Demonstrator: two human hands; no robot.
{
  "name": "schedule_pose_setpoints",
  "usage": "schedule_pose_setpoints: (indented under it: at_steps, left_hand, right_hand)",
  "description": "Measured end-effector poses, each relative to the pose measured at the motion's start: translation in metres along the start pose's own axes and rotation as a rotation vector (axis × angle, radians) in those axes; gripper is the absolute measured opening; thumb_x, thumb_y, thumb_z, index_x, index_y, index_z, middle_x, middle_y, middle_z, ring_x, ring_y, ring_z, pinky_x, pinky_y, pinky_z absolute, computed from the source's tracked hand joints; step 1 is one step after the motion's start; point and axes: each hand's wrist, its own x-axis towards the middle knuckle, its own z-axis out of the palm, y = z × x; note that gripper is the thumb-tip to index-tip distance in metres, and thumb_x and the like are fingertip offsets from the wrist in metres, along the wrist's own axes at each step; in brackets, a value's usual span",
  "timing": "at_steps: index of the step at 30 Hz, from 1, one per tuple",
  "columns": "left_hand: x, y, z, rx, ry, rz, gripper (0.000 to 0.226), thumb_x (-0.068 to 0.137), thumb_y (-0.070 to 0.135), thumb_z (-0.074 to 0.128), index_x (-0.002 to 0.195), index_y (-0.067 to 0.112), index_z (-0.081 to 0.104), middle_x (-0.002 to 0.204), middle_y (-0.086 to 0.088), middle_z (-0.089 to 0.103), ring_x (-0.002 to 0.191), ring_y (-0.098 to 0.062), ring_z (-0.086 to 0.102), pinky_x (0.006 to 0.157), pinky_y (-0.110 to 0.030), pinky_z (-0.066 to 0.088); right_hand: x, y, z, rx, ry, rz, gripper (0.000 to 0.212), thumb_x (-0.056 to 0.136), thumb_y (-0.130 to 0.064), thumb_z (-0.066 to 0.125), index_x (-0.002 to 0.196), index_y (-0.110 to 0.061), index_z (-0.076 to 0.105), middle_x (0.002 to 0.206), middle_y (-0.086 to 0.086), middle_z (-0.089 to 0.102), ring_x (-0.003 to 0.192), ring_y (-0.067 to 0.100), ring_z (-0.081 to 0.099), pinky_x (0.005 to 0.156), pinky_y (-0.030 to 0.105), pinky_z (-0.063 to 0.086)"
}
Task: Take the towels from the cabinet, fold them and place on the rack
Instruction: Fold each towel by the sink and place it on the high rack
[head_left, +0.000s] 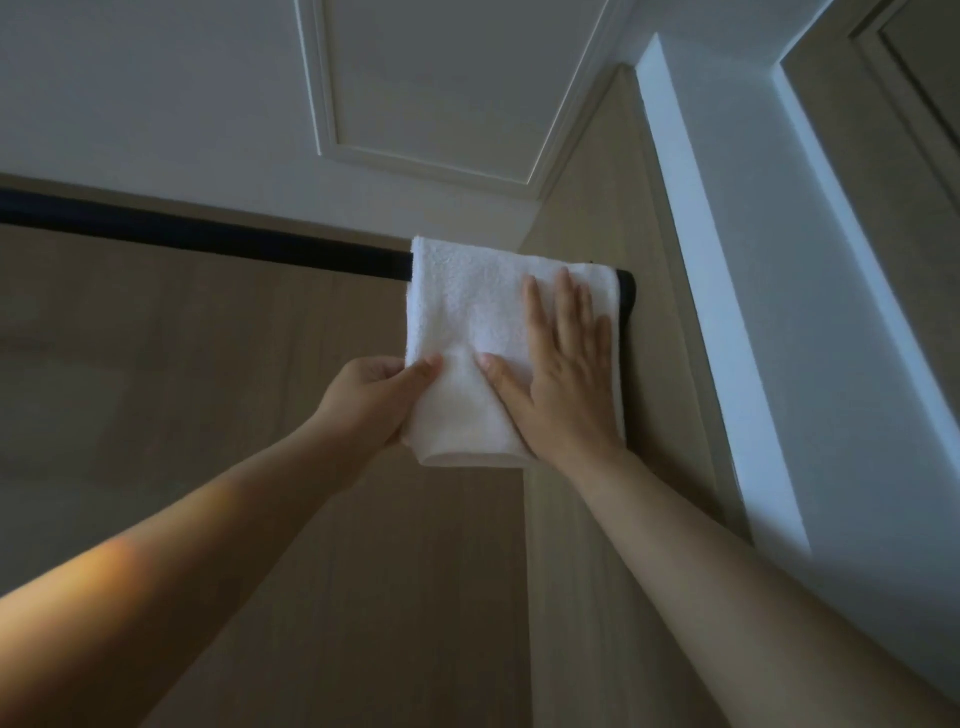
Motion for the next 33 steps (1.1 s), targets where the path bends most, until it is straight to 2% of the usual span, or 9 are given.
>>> schedule_pose_setpoints:
  at_steps: [8,13,17,20,21,23,25,28,33]
  left_hand:
    - [-0.008,-0.023,0.000,-0.011,-0.044,0.004,0.021,0.082,0.024,0.075,0.092,0.006,0.073,0.091,-0.010,0.076,0.084,-0.022,0.073,0.069,-0.026,0.060]
    - [-0.016,-0.038,0.001,0.100,0.041,0.039,0.026,0.079,0.032,0.078,0.090,0.009,0.073,0.087,-0.009,0.075,0.085,-0.026,0.073,0.083,-0.043,0.059]
    - [-0.040,-0.059,0.007,0.262,0.079,0.058,0.021,0.078,0.035,0.078,0.086,0.017,0.069,0.076,0.001,0.074,0.075,-0.017,0.073,0.079,-0.042,0.060]
    - [-0.078,-0.092,0.013,0.472,0.022,0.095,0.018,0.078,0.028,0.077,0.091,0.024,0.066,0.078,0.009,0.070,0.072,0.000,0.067,0.069,-0.018,0.054]
    - [-0.095,-0.106,0.015,0.530,-0.026,0.100,0.017,0.077,0.027,0.077,0.090,0.025,0.066,0.078,0.011,0.069,0.072,0.003,0.066,0.065,-0.013,0.051]
    - [-0.135,-0.135,0.019,0.586,-0.150,0.060,0.015,0.078,0.024,0.076,0.090,0.021,0.069,0.081,0.009,0.070,0.073,0.001,0.066,0.069,-0.020,0.054]
    - [-0.179,-0.165,0.026,0.688,-0.293,-0.013,0.021,0.080,0.025,0.073,0.099,0.018,0.069,0.091,0.004,0.070,0.082,-0.008,0.066,0.075,-0.028,0.054]
    - [-0.251,-0.209,0.036,0.789,-0.436,-0.164,0.035,0.083,0.030,0.068,0.116,0.016,0.064,0.109,0.001,0.067,0.099,-0.014,0.063,0.084,-0.025,0.049]
    - [-0.363,-0.262,0.041,0.859,-0.564,-0.377,0.038,0.086,0.033,0.064,0.120,0.017,0.059,0.118,0.002,0.063,0.109,-0.016,0.058,0.090,-0.022,0.039]
  right_hand:
    - [-0.070,0.006,0.026,0.112,-0.143,0.016,0.059,0.102,-0.053,0.005,0.157,-0.032,0.001,0.165,-0.002,-0.012,0.149,0.012,-0.018,0.123,0.046,0.001]
    - [-0.100,-0.004,0.006,0.138,-0.282,0.069,0.062,0.100,-0.053,0.014,0.156,-0.028,0.014,0.165,-0.003,0.000,0.151,0.011,-0.006,0.123,0.042,0.006]
    - [-0.129,-0.012,-0.020,0.040,-0.286,0.075,0.061,0.101,-0.054,0.028,0.153,-0.023,0.029,0.161,-0.002,0.024,0.148,0.014,0.019,0.120,0.033,0.018]
    - [-0.173,-0.016,-0.028,0.084,-0.282,0.142,0.053,0.098,-0.047,0.047,0.144,-0.021,0.046,0.144,-0.002,0.050,0.131,0.015,0.045,0.107,0.030,0.034]
    - [-0.192,-0.017,-0.028,0.125,-0.336,0.181,0.053,0.096,-0.045,0.052,0.143,-0.021,0.047,0.141,-0.004,0.052,0.128,0.014,0.047,0.106,0.029,0.036]
    - [-0.235,-0.016,-0.027,0.221,-0.504,0.268,0.055,0.094,-0.041,0.057,0.145,-0.022,0.043,0.142,-0.005,0.050,0.130,0.013,0.046,0.107,0.028,0.036]
    - [-0.283,-0.016,-0.027,0.271,-0.667,0.336,0.057,0.093,-0.035,0.062,0.145,-0.021,0.042,0.143,-0.003,0.049,0.131,0.014,0.044,0.108,0.024,0.032]
    - [-0.360,-0.026,-0.031,0.278,-0.920,0.404,0.051,0.092,-0.031,0.063,0.139,-0.017,0.049,0.140,0.001,0.052,0.130,0.016,0.046,0.104,0.018,0.027]
    - [-0.472,-0.051,-0.046,0.277,-1.291,0.458,0.052,0.093,-0.036,0.060,0.141,-0.020,0.046,0.140,0.002,0.050,0.129,0.019,0.046,0.108,0.027,0.034]
